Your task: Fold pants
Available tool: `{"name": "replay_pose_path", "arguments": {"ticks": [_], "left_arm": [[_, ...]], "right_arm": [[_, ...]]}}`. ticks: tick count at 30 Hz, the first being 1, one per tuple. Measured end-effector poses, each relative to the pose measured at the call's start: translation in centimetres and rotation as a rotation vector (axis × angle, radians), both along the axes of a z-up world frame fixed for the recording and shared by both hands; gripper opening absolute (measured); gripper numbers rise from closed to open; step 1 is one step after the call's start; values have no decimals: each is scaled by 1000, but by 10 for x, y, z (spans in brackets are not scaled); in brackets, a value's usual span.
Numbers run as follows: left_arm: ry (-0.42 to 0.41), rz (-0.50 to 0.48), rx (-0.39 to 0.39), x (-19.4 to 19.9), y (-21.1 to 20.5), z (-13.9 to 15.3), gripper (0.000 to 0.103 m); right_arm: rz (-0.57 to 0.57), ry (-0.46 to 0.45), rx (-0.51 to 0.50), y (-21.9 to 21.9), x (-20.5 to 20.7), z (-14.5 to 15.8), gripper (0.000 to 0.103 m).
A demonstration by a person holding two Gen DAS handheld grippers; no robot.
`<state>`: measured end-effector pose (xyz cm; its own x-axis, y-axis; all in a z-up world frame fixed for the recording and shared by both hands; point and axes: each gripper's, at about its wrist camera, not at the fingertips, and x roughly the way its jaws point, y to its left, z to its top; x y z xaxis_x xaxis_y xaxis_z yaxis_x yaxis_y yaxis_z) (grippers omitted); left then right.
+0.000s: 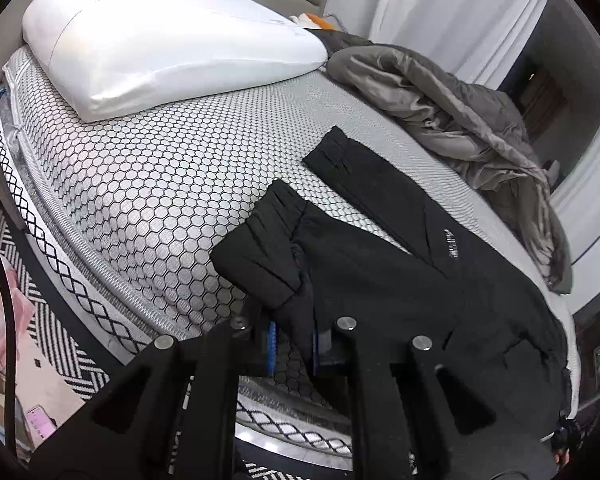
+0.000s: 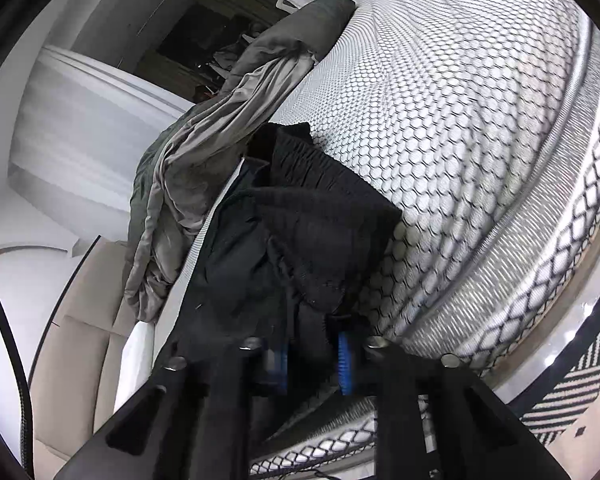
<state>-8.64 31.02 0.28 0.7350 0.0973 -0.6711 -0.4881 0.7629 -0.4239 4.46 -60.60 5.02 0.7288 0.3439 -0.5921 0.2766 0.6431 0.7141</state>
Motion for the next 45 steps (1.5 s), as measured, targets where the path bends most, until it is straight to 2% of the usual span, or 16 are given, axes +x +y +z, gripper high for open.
{"name": "replay_pose_path", "arguments": {"ticks": [3, 6, 14, 19, 24, 28, 31, 32, 33, 34, 35, 36, 37, 39, 42, 45], "left_arm": [[0, -15, -17, -8, 4, -2, 9], [-2, -25, -15, -7, 7, 1, 9], [-73, -52, -16, 37, 14, 42, 8], [-88, -58, -9, 87, 20, 72, 8], [-77, -65, 16, 166, 29, 94, 8], [-45, -74, 23, 245, 34, 96, 8], [12, -72, 31, 304, 38, 86, 9], [44, -62, 37, 326, 41, 80, 12], [70, -56, 45, 340, 41, 74, 16], [100, -44, 63, 354, 44, 69, 31], [127, -23, 86, 368, 47, 64, 53], [141, -5, 95, 373, 50, 60, 60], [144, 11, 91, 376, 53, 58, 61], [135, 10, 79, 374, 56, 59, 64], [128, 1, 110, 356, 53, 63, 65], [96, -24, 90, 328, 38, 64, 65]], "right_arm": [[-28, -29, -37, -2, -27, 14, 12], [-18, -46, -44, 1, -32, 25, 12], [-26, -179, -116, 20, 6, 80, 12], [-53, -219, -185, 34, 61, 113, 12], [-65, -200, -214, 45, 144, 129, 12], [-62, -155, -262, 61, 221, 129, 12], [-51, -102, -305, 67, 281, 121, 13], [-44, -82, -320, 70, 300, 116, 14], [-30, -47, -333, 73, 319, 109, 22], [-20, -2, -344, 75, 338, 101, 36], [-24, 26, -355, 77, 351, 94, 41], [-33, 43, -376, 78, 358, 89, 45], [-44, 54, -410, 82, 361, 87, 45], [-34, 36, -409, 87, 353, 84, 48], [-8, -21, -414, 98, 327, 90, 62], [10, -63, -374, 110, 296, 95, 74]]}}
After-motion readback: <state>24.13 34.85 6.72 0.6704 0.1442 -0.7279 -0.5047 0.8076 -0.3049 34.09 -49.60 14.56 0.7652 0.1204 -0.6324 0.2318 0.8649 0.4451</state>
